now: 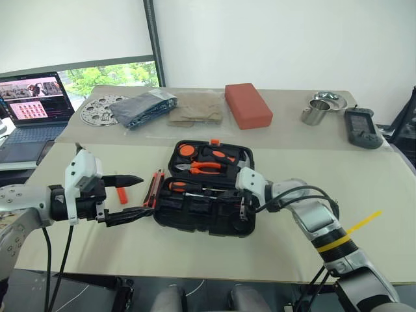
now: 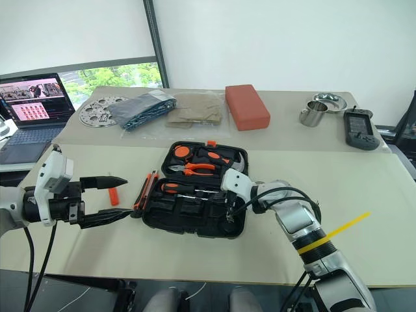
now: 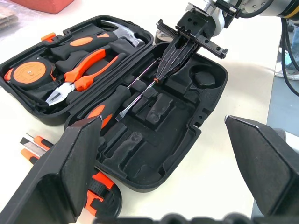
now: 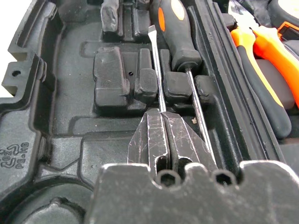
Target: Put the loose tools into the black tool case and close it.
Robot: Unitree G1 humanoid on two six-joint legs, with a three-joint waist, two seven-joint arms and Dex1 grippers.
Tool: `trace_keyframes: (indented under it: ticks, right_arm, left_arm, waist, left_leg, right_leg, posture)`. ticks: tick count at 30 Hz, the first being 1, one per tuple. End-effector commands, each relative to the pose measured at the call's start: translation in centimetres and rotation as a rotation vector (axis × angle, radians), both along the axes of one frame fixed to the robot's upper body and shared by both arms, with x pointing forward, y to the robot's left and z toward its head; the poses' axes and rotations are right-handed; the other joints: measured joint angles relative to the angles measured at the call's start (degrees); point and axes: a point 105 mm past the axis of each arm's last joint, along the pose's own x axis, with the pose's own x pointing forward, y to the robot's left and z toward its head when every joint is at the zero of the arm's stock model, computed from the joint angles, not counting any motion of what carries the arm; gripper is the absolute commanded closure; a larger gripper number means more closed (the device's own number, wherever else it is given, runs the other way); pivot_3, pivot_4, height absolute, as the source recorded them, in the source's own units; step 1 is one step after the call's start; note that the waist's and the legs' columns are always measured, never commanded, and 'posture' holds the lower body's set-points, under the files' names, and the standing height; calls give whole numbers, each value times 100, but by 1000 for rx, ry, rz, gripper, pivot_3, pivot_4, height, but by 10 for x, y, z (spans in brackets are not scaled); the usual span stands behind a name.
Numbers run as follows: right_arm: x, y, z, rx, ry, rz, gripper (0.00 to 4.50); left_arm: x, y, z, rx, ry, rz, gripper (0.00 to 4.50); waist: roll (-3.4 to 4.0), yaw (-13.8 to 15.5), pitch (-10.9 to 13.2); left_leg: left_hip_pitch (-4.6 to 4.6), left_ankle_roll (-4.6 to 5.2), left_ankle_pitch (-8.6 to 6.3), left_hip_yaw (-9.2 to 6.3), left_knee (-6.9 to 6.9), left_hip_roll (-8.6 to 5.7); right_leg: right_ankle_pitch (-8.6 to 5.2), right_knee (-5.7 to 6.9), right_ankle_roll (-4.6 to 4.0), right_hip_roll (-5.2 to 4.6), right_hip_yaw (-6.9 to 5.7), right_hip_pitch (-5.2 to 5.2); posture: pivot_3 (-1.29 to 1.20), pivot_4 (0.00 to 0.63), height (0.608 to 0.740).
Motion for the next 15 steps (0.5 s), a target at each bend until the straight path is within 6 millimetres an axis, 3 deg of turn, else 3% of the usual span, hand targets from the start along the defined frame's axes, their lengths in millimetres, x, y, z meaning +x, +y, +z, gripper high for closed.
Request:
trace_keyframes:
  ticks: [1,3,6,10,15]
  right_arm:
    - [-3,-6,12,105,-4,1,4469]
    - [-6,-6,21,161,-13,21,4469]
    - [-9,-11,31,227,-8,24,3677]
    - [-3,-23,44,298,-51,-63,2330]
    - [-8,-42,42,294,-19,-114,668]
  left_arm:
    - [-2,2,5,-13,-53,24,0]
    - [-2,4,2,-22,-47,44,0]
    - [-4,6,-3,-21,-38,56,0]
    - [-3,6,-4,-35,-39,64,0]
    - [-2,8,-6,-38,-33,68,0]
  waist:
    - [7,-5,7]
    - [13,-4,13]
    - [13,-5,14]
    - [14,-8,16]
    - [14,-3,17]
  left_leg:
    - [-2,0,0,0,-2,2]
    - [-11,0,0,1,-10,1]
    - [-19,0,0,0,-25,0]
    - [-28,-1,0,-1,-35,1]
    - [-28,-1,0,0,-35,1]
  right_leg:
    - [0,-1,0,1,1,-2]
    - [-1,-5,0,0,1,-12]
    - [-1,-13,0,1,0,-20]
    - [-2,-17,-1,1,0,-31]
    - [-2,-19,-2,-3,0,-28]
  posture:
    - [0,150,740]
    - [0,150,740]
    - [0,150,740]
    - [0,150,740]
    - [0,150,740]
